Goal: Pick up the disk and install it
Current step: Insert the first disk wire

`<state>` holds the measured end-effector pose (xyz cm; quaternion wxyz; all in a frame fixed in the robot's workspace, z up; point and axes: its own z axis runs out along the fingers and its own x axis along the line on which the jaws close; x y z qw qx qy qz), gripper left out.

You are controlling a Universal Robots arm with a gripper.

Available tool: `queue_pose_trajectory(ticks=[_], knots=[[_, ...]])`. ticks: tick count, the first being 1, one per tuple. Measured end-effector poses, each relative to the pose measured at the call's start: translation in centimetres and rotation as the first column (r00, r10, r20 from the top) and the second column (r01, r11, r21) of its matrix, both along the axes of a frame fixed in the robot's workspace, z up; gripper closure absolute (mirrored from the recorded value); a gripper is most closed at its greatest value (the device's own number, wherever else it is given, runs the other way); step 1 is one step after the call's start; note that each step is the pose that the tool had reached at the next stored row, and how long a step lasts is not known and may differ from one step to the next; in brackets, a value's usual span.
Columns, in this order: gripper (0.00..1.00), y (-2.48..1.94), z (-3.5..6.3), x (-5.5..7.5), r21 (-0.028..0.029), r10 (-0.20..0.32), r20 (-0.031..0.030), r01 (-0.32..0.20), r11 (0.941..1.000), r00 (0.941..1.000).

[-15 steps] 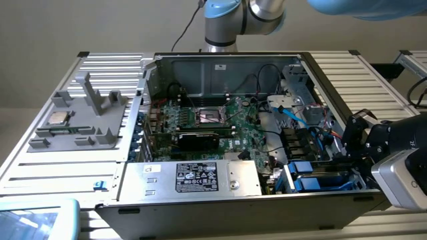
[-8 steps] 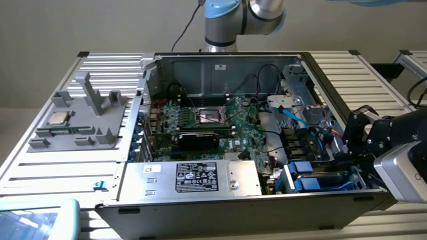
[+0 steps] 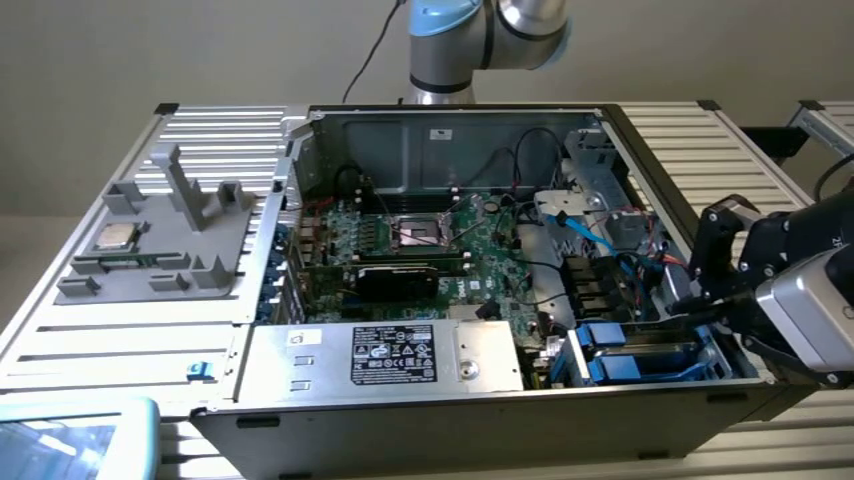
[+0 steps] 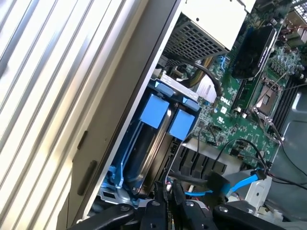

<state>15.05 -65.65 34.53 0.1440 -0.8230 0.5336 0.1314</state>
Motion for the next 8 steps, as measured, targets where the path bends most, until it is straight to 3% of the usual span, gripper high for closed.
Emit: queue_pose_trajectory(ticks=[4,8], knots=[[0.84,0.63,0.92,0.0,-0.0231,0.0,0.0019,0.0,0.9997,1.0],[0.84,1.15,1.58,0.0,-0.0547,0.0,0.0048,0.0,0.9985,1.0]])
